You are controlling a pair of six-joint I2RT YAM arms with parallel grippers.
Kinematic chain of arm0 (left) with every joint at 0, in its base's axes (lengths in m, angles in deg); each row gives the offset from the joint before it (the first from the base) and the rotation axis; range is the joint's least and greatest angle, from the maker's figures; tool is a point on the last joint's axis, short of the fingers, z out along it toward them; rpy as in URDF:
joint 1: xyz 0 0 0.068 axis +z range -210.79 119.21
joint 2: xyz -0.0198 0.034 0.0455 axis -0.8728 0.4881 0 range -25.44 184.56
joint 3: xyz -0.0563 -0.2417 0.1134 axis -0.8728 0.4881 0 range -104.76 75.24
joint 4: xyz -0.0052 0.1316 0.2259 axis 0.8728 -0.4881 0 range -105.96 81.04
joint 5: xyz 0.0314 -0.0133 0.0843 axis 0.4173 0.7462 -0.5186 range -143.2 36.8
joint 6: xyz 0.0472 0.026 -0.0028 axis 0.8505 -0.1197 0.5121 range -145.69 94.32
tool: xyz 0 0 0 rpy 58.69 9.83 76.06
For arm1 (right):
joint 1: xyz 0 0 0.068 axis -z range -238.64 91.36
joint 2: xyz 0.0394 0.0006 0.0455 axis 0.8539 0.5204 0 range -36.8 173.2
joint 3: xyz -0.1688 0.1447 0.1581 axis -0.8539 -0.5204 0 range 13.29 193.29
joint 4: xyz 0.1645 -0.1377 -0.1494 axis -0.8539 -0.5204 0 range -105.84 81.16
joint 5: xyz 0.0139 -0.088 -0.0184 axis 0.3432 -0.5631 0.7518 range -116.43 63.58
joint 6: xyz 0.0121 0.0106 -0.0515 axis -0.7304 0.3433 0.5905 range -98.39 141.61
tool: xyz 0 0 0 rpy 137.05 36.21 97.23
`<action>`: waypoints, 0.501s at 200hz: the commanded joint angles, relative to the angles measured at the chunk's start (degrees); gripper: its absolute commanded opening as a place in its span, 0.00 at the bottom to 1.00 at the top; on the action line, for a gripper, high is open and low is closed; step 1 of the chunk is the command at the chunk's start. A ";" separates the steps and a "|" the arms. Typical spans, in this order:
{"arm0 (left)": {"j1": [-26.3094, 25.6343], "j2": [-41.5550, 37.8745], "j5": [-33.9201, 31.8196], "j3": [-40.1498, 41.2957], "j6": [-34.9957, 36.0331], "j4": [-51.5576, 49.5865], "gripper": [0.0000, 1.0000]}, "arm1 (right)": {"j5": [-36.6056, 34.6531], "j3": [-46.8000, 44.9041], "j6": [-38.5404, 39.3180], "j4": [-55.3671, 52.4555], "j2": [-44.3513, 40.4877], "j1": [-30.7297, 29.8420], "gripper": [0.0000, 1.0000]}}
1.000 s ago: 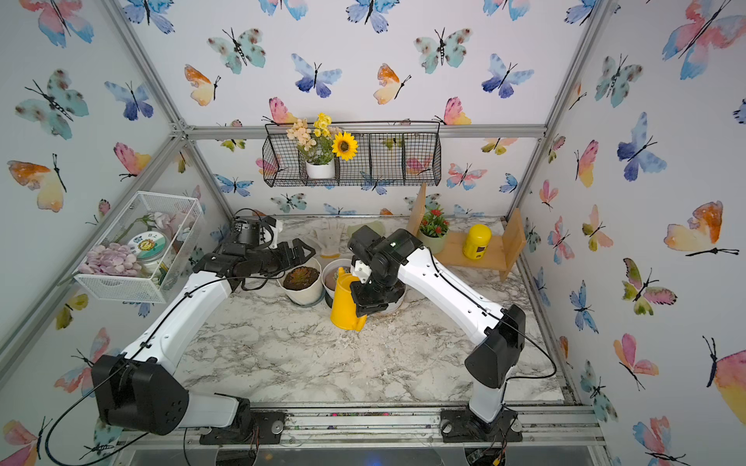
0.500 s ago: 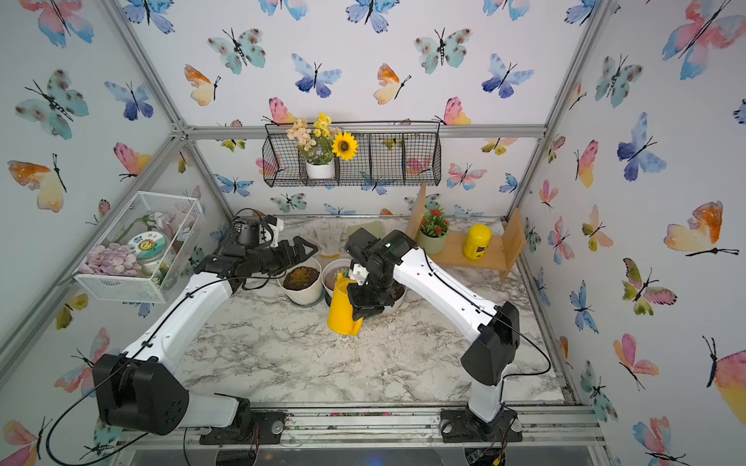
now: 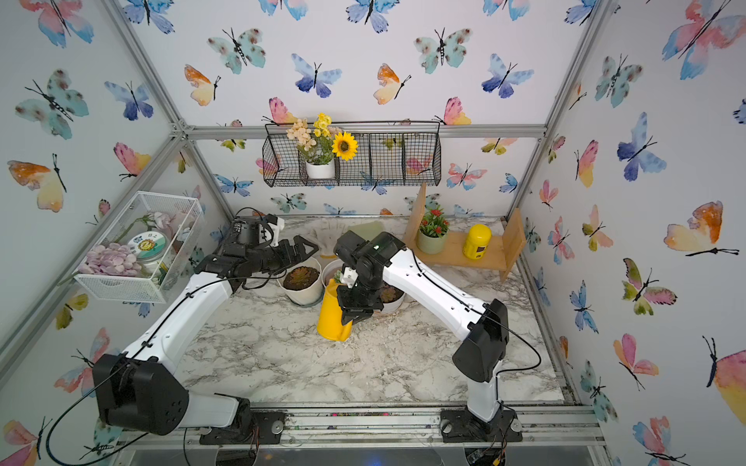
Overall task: Water the succulent around the soil edge
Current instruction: Water the soil of the potted plant with water.
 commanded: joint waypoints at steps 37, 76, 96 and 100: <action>8.28 -0.13 8.56 0.97 1.02 0.91 0.99 | 1.28 5.83 -4.27 -0.11 2.56 -0.82 0.01; 10.78 -0.01 9.37 -0.14 3.96 -0.73 0.99 | 1.44 7.94 -5.78 -0.11 4.38 -0.82 0.02; 10.81 0.24 9.98 -0.27 4.24 -0.73 0.99 | 2.05 9.51 -6.36 -0.12 5.53 -0.82 0.01; 10.78 0.24 10.29 -0.25 4.21 -0.60 0.99 | 2.06 9.75 -6.50 -0.17 5.76 -0.82 0.01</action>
